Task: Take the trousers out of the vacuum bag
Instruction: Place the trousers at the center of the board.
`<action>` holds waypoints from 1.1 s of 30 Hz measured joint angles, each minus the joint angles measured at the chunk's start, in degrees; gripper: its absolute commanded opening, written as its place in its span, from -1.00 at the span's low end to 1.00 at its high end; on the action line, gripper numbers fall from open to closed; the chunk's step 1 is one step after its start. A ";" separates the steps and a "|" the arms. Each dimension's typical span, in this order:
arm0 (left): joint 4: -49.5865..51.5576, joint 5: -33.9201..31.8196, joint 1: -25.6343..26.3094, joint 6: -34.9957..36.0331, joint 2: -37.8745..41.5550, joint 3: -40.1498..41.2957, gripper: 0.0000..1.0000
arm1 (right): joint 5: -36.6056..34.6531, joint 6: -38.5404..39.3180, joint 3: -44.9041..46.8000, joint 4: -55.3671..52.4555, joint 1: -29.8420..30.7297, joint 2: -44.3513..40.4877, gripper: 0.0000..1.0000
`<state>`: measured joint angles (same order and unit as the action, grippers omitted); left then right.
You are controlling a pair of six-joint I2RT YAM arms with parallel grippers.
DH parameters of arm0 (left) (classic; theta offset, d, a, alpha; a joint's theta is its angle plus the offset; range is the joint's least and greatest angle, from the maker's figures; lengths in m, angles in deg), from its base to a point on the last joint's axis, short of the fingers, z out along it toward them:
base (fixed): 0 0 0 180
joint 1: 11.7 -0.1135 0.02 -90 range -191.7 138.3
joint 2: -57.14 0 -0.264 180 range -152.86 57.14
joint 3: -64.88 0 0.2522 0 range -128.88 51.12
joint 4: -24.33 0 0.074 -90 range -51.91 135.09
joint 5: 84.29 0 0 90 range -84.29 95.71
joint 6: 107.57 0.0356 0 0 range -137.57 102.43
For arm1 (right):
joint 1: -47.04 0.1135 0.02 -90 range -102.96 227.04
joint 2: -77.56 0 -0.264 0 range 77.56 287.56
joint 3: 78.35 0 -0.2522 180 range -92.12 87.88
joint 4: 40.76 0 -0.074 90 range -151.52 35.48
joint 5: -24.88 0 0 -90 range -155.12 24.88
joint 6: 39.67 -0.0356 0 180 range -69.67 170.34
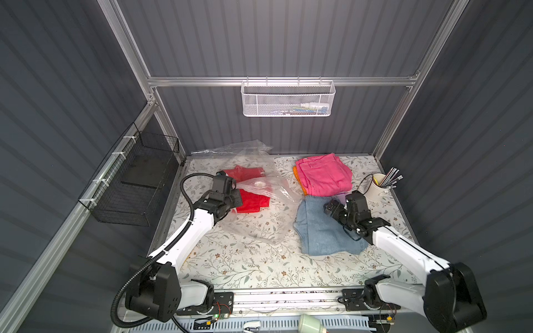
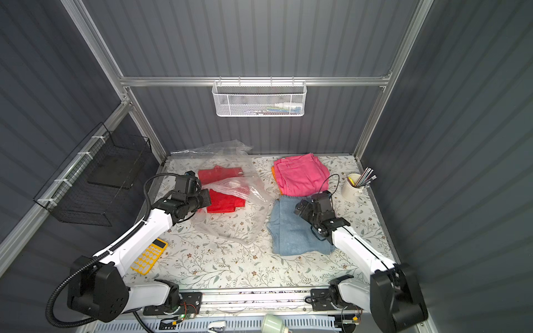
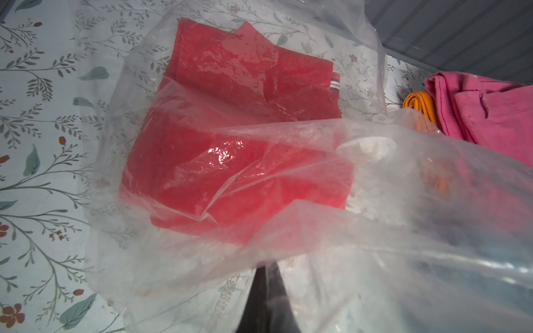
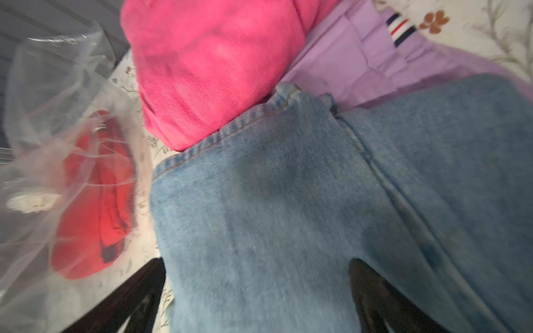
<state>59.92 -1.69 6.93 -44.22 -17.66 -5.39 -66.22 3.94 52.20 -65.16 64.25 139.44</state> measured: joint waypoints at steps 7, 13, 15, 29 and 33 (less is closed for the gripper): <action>0.09 0.04 0.00 0.02 2.84 0.37 -1.00 | -4.15 -6.34 1.05 -14.75 8.48 -18.47 0.98; 0.42 0.66 0.00 0.04 3.34 0.39 -1.00 | -4.24 -13.16 11.50 -16.52 11.39 -20.33 0.98; 0.46 1.29 0.00 0.07 3.34 0.39 -1.00 | -4.22 -13.90 12.48 -15.43 11.58 -17.77 0.98; 1.31 3.19 0.00 0.57 3.54 0.66 -1.00 | -5.88 -12.79 0.87 -14.49 14.91 -17.25 0.98; 1.44 3.17 0.00 0.74 3.54 0.66 -1.00 | -8.87 -13.00 -1.81 -11.02 22.73 -16.70 0.98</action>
<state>61.36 1.48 6.93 -43.48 -14.12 -4.74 -75.09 -9.06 50.39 -76.17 86.98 122.75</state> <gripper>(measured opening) 0.046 0.989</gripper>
